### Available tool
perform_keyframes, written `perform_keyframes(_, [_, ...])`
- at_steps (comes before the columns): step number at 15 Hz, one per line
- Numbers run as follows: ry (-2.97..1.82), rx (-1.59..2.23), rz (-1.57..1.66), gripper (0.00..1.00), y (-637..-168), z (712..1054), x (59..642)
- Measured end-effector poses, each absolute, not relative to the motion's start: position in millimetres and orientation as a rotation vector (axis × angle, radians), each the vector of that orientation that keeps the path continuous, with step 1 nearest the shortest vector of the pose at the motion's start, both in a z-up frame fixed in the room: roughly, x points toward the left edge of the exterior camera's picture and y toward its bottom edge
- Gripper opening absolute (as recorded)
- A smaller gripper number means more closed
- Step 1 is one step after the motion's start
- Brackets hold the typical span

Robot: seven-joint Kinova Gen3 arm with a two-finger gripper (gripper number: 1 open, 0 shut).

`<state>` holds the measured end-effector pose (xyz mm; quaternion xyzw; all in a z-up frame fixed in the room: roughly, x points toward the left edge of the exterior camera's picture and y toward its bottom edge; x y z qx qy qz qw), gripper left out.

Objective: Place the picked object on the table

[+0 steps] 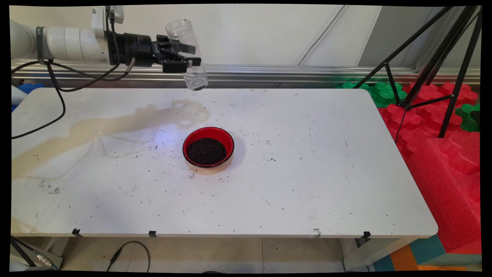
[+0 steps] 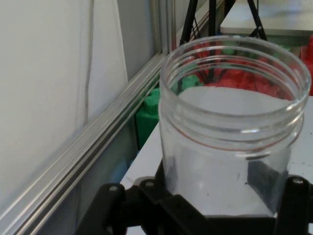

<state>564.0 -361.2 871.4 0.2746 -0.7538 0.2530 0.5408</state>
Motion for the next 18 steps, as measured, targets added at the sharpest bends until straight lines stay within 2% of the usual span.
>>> perform_keyframes(18, [-1.826,0.841,0.509,0.0,-364.3,809.6,609.9])
